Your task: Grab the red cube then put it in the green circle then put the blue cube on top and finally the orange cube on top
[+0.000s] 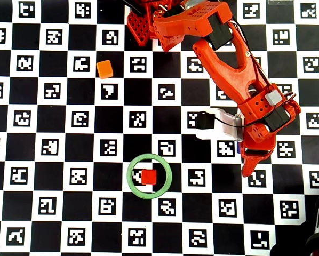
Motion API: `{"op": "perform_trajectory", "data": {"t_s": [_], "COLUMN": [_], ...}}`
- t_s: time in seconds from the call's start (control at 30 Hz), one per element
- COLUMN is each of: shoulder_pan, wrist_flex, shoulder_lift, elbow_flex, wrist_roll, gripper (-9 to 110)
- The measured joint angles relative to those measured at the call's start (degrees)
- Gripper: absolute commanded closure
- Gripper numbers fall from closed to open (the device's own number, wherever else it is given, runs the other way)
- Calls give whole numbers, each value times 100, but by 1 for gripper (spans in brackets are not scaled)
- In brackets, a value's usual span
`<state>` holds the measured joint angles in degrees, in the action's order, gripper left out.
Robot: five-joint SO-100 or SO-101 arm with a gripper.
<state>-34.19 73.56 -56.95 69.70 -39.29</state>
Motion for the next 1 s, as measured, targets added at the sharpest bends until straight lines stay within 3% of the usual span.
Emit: {"op": "perform_trajectory", "data": {"t_s": [0.33, 0.67, 1.0], "shoulder_pan": [0, 0, 0], "wrist_flex": [-237, -404, -475], "shoulder_lift": [0, 0, 0], "elbow_flex": [167, 202, 211], "wrist_roll": [0, 0, 185], "gripper": [59, 78, 89]}}
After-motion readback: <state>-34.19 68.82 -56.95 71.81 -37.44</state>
